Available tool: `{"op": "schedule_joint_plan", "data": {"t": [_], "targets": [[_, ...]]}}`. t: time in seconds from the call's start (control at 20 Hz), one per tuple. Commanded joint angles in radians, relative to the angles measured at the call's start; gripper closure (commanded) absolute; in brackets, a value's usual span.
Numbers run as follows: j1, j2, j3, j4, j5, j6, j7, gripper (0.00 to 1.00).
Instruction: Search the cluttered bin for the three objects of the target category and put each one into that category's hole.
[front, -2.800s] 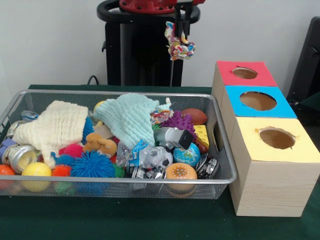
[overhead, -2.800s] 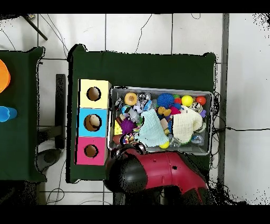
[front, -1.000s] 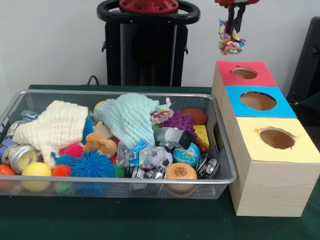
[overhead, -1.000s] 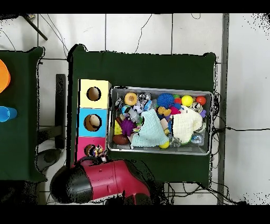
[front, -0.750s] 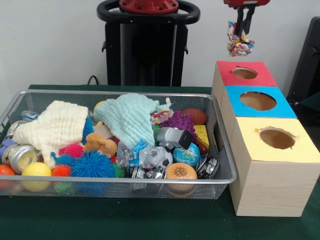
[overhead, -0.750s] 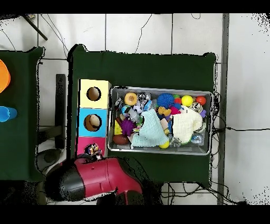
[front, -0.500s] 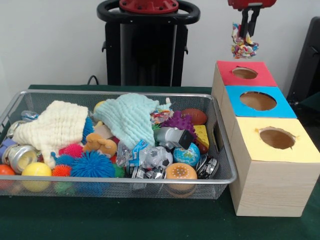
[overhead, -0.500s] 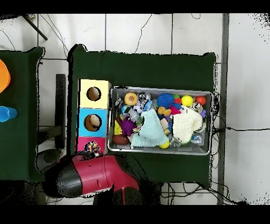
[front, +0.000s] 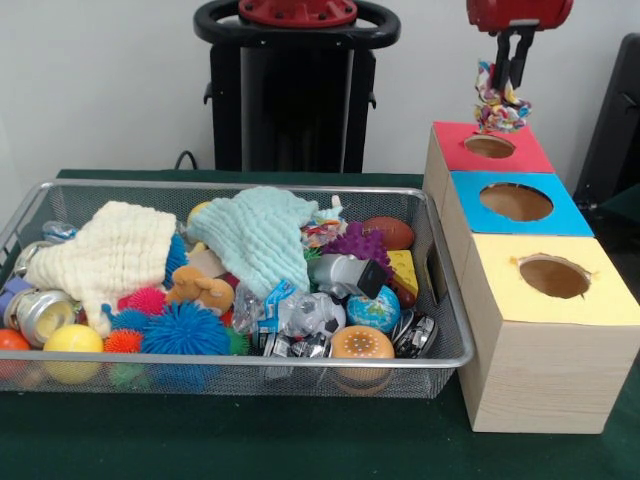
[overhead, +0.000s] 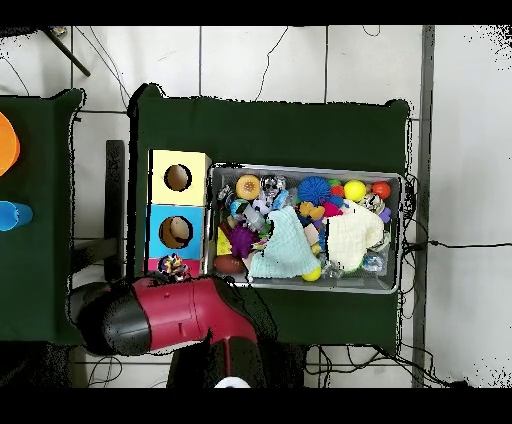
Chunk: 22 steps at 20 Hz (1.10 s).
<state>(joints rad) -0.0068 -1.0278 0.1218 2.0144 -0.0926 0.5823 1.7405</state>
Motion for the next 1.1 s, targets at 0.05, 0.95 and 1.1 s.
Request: {"op": "schedule_joint_plan", "data": {"t": [0.05,0.95,1.1], "targets": [[0.0,0.058,-0.036,-0.078,0.051,0.083,0.231,1.0],[0.051,0.121,-0.067,-0.216,0.036,0.142,0.191,1.0],[0.06,0.122,-0.074,-0.238,0.026,0.151,0.181,1.0]]}}
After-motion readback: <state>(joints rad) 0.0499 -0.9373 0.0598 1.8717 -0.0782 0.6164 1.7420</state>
